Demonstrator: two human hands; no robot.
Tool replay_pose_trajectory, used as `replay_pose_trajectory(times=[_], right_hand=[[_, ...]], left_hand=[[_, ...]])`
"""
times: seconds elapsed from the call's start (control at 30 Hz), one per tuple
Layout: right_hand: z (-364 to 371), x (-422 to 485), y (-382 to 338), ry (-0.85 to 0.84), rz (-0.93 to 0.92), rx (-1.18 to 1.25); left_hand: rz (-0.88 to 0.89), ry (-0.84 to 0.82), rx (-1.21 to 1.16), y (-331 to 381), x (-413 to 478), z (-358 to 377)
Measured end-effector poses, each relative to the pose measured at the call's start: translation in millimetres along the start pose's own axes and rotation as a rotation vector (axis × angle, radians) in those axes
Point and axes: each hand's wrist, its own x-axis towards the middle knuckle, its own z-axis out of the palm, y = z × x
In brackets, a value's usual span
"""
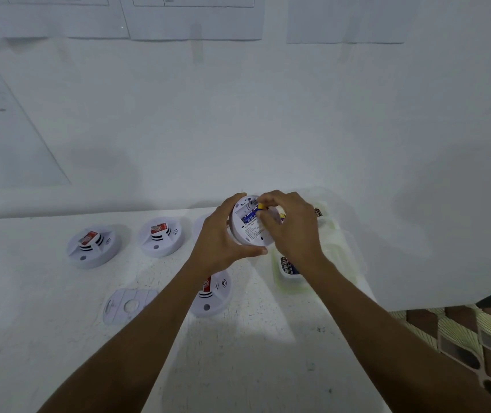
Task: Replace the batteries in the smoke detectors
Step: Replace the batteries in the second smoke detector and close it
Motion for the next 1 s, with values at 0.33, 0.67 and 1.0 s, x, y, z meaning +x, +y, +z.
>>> replay_pose_trajectory(times=[0.33,0.67,1.0], right_hand=[[0,-13,20,-0.212,-0.120,-0.004],[-5,16,22,-0.276,0.361,0.361],[-18,28,16,-0.298,0.374,0.358]], left_hand=[[0.039,-0.012,-0.086,-4,-5,-6],[0.027,-0.049,-0.219,-13,-5,-11],[0.037,-0.108,-0.112,-7,-3,-14]])
